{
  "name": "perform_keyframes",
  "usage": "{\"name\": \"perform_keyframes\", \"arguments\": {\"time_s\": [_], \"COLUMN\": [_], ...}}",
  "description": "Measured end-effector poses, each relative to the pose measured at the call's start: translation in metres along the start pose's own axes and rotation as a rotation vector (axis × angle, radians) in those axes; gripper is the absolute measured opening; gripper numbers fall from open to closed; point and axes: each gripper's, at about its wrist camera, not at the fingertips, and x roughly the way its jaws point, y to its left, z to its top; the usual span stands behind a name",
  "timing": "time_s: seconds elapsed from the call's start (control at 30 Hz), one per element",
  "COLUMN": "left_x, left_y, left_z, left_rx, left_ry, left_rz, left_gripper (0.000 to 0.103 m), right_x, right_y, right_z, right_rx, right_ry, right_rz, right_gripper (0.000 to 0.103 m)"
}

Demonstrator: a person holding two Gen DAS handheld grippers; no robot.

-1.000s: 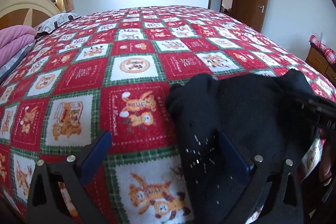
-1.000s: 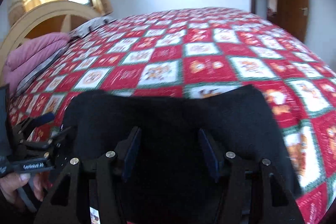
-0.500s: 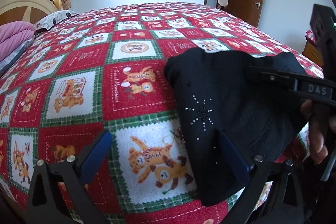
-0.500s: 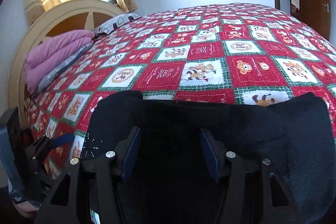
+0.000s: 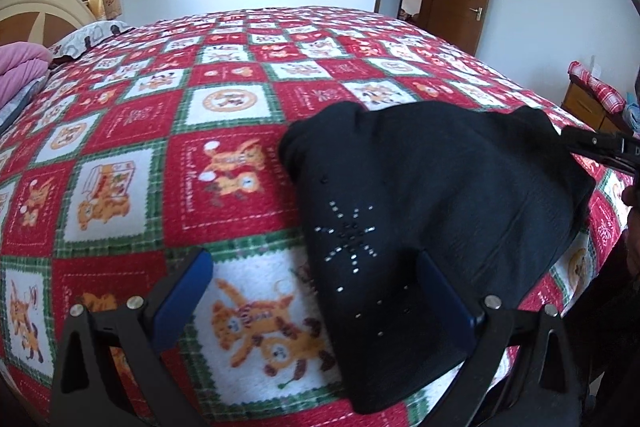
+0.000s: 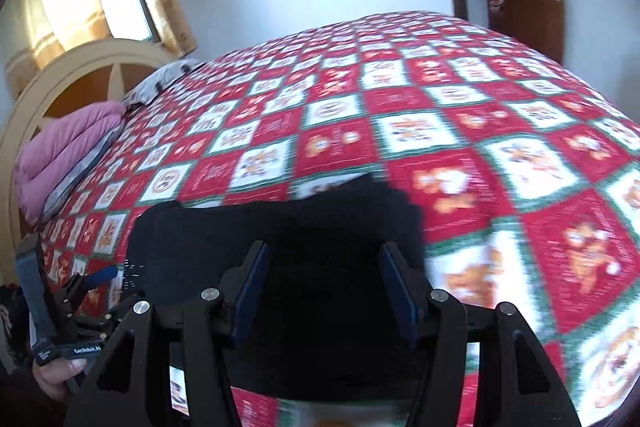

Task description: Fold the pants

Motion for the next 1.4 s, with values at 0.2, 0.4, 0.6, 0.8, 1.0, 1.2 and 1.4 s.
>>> {"name": "perform_keyframes", "arguments": {"time_s": [0.2,0.4,0.6,0.8,1.0,1.2,1.4], "left_x": [0.003,0.005,0.007,0.009,0.01,0.011,0.01], "left_y": [0.002,0.002,0.0,0.0,0.003,-0.007,0.001], "left_z": [0.004,0.006,0.007,0.008,0.012,0.014,0.015], "left_rx": [-0.031,-0.03,-0.025,-0.022,-0.058,-0.028,-0.086], "left_ry": [-0.014,-0.031,-0.047,-0.054,-0.048,-0.049,-0.043], "left_rz": [-0.054,-0.08,-0.11,-0.12,-0.16,-0.185,-0.224], "left_gripper": [0.103,0.103,0.103,0.103,0.103,0.087,0.065], "right_x": [-0.004,0.001,0.004,0.014,0.02,0.024,0.022], "right_y": [-0.054,-0.072,-0.069,-0.052,-0.062,-0.062,-0.061], "right_z": [-0.007,-0.012,-0.017,-0.022,-0.023,-0.026,-0.028], "right_rx": [0.122,0.184,0.173,0.117,0.201,0.228,0.229], "right_ry": [0.021,0.035,0.042,0.089,0.116,0.119,0.113], "right_rz": [-0.053,0.007,0.023,0.091,0.165,0.19,0.202], "right_gripper": [0.058,0.058,0.058,0.056,0.045,0.038,0.035]}}
